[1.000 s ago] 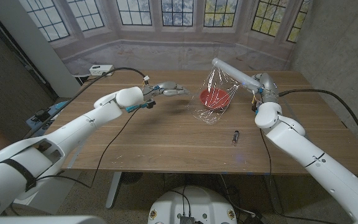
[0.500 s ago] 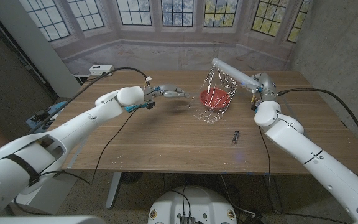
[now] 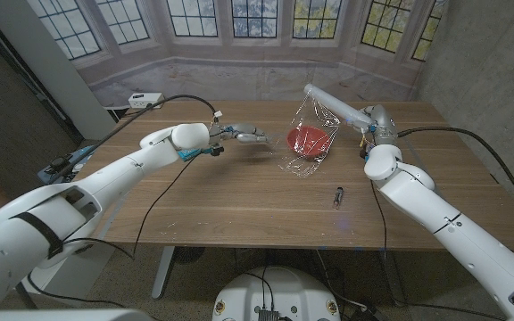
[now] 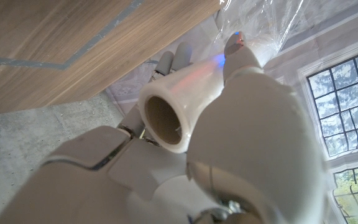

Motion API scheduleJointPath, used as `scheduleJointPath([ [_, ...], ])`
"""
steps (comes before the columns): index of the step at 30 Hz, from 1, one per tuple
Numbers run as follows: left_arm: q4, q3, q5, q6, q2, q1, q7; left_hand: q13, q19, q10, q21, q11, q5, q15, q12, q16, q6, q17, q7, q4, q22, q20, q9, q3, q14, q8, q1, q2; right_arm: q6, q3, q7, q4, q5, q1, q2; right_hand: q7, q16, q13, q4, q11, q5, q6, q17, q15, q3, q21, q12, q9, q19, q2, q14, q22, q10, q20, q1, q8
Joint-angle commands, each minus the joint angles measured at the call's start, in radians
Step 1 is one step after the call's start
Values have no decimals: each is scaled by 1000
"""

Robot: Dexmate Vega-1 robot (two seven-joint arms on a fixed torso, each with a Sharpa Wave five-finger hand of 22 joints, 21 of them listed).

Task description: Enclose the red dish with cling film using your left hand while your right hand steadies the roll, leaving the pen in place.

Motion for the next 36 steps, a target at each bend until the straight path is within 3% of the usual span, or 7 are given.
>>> scheduleJointPath([
  [1,53,37,61,-40,-23,-39,-4,-2,-6,-3,-5,2,4,1,-5,-3,-9,1,-2,6,3,1,1,4,-9,0,-15,-1,5,3,-8,12,12,3,3,-156,-1,1,2,-133,5,165,3,-109,2,10,5,3,-4,134,35,-1,141,-32,0,5],
  [9,70,44,57,-41,-35,-48,-13,-6,-6,-5,-7,-1,4,0,-4,-1,-10,1,-2,8,2,0,1,6,-10,2,-24,-1,7,4,-2,22,24,2,-2,-155,-2,2,2,-133,5,166,3,-108,2,12,3,4,-4,133,35,-1,138,-31,0,4],
  [36,15,40,53,15,-21,-34,-31,-17,-1,2,-14,-1,5,2,1,3,-6,-1,2,10,2,-4,0,11,-4,8,-47,-2,43,-4,25,110,66,25,-12,-163,-9,4,1,-133,5,169,6,-112,0,17,2,4,-9,133,29,-1,141,-31,2,2],
])
